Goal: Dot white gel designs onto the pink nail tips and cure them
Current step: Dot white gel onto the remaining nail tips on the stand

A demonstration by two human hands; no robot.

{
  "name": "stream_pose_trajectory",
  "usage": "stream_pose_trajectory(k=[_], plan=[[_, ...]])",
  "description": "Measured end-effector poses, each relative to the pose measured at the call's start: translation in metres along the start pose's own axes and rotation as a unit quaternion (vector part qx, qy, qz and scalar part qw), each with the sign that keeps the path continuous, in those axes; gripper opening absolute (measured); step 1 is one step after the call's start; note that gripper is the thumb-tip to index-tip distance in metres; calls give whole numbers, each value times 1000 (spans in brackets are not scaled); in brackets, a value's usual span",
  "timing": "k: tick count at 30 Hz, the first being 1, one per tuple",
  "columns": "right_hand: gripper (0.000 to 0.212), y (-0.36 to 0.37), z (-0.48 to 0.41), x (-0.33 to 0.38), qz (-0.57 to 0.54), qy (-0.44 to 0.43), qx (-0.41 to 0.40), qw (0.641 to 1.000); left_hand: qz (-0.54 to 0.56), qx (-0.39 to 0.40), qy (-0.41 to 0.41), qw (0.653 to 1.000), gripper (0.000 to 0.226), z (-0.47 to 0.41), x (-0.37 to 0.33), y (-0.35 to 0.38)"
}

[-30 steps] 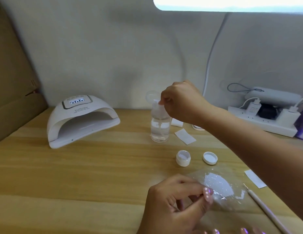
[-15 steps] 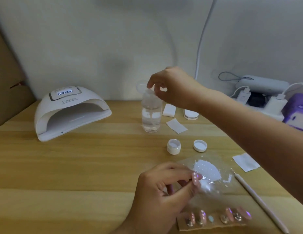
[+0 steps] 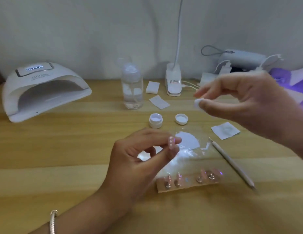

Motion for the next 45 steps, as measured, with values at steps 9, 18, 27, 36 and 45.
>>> stream_pose_trajectory(k=[9,18,27,36,45], plan=[[8,31,55,26,-181,56,-49,981,64,85,5,994,12,15,-12,18],[12,22,72,22,-357,145,-79,919,28,56,3,998,7,20,-26,19],[15,20,82,34,-88,75,-77,990,-6,58,16,998,5,26,-32,23],[41,24,90,21,-248,161,-45,954,-7,50,20,999,8,26,-32,22],[28,25,92,22,-351,145,-96,920,1,66,0,998,7,26,-27,27]])
Point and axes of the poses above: each hand's wrist, its own z-axis away from the middle knuckle, its own y-axis out of the palm, x = y × z, the point moved 5 cm from there along -z, towards the middle knuckle, and after that the axes turned 15 degrees about -y, right-handed, at the moved point
